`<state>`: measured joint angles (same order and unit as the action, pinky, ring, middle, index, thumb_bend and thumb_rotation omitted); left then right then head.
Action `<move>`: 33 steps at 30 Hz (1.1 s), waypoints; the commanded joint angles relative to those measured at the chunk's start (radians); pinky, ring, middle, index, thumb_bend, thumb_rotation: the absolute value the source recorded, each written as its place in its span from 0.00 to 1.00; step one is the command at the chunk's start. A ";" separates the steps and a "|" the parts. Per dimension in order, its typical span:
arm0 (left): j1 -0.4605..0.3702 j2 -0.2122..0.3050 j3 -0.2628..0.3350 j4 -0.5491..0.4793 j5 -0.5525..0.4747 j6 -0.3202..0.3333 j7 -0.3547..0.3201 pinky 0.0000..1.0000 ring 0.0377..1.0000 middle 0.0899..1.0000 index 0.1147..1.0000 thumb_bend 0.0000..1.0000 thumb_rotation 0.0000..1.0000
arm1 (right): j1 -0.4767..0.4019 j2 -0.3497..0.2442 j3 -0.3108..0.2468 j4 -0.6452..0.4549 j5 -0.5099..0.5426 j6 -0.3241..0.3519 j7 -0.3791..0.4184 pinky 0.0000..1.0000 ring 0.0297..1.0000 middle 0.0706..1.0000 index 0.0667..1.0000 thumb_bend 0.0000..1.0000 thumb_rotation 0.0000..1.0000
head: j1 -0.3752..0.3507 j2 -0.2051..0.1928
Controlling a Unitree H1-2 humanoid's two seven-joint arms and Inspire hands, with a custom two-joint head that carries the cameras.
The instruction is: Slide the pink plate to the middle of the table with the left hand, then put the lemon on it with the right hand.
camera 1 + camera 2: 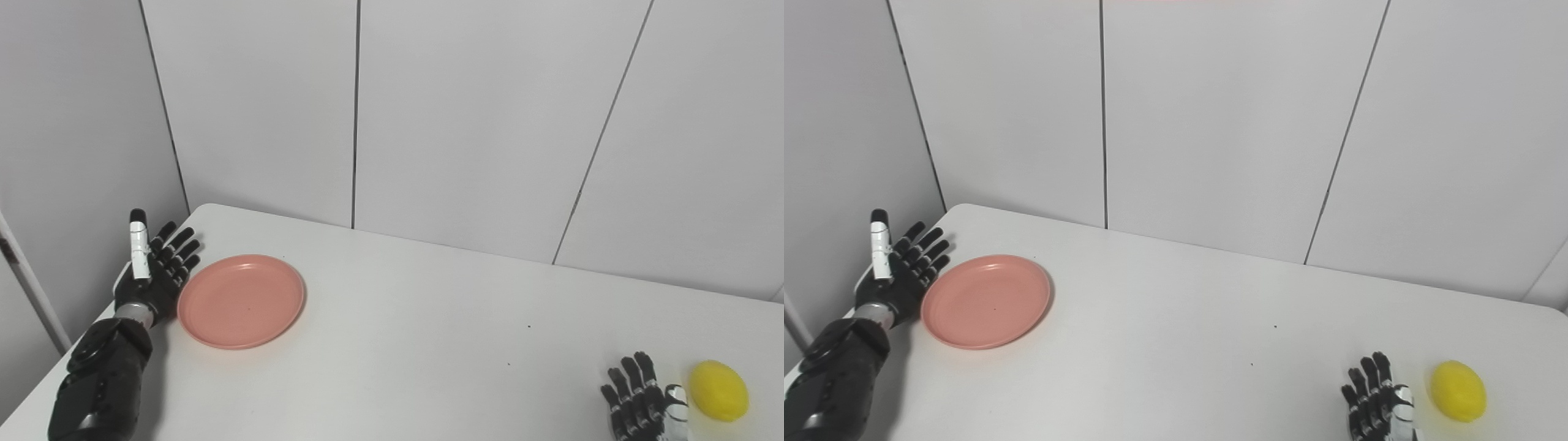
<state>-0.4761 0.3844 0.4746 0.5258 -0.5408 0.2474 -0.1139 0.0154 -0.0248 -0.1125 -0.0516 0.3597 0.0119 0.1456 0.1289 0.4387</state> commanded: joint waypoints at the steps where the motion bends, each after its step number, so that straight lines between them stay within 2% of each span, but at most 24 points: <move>1: 0.006 0.008 -0.005 0.011 -0.009 0.000 -0.033 0.98 0.91 0.88 0.92 0.91 0.92 | 0.062 0.020 0.010 0.055 0.003 -0.002 0.008 1.00 0.98 1.00 0.99 0.71 1.00 | 0.000 0.001; 6: 0.032 -0.017 0.000 -0.035 -0.019 0.028 -0.022 0.93 0.89 0.88 0.89 0.91 0.91 | 0.063 0.016 0.013 0.054 -0.002 -0.005 0.011 1.00 0.98 1.00 0.99 0.70 1.00 | -0.003 0.006; 13: 0.074 -0.047 -0.005 -0.123 -0.034 0.087 0.002 0.96 0.89 0.88 0.91 0.91 0.90 | 0.064 0.015 0.014 0.049 0.004 0.003 0.012 1.00 0.98 1.00 0.99 0.71 1.00 | -0.007 0.013; 18: 0.086 -0.052 -0.013 -0.131 -0.028 0.087 0.000 0.95 0.88 0.87 0.89 0.91 0.89 | 0.065 0.015 0.014 0.045 0.005 0.004 0.012 1.00 0.97 0.99 0.99 0.72 1.00 | -0.008 0.018; 22: 0.095 -0.077 -0.011 -0.180 -0.037 0.112 0.026 0.94 0.87 0.86 0.88 0.91 0.87 | 0.066 0.016 0.016 0.039 0.002 0.008 0.008 1.00 0.97 0.99 0.98 0.71 1.00 | -0.010 0.022; 26: 0.101 -0.097 -0.017 -0.204 -0.032 0.108 0.040 0.92 0.86 0.84 0.88 0.93 0.85 | 0.066 0.017 0.018 0.037 0.002 0.006 0.008 1.00 0.97 0.99 0.98 0.71 1.00 | -0.013 0.027; 33: 0.110 -0.152 -0.044 -0.244 0.029 0.053 0.092 0.87 0.84 0.80 0.84 0.95 0.84 | 0.071 0.024 0.021 0.017 0.001 0.017 -0.004 1.00 0.96 0.98 0.98 0.71 1.00 | -0.023 0.039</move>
<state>-0.3773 0.2545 0.4478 0.2887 -0.5331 0.2983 -0.0451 0.0313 -0.0207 -0.1008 -0.0728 0.3583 0.0137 0.1415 0.1058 0.4755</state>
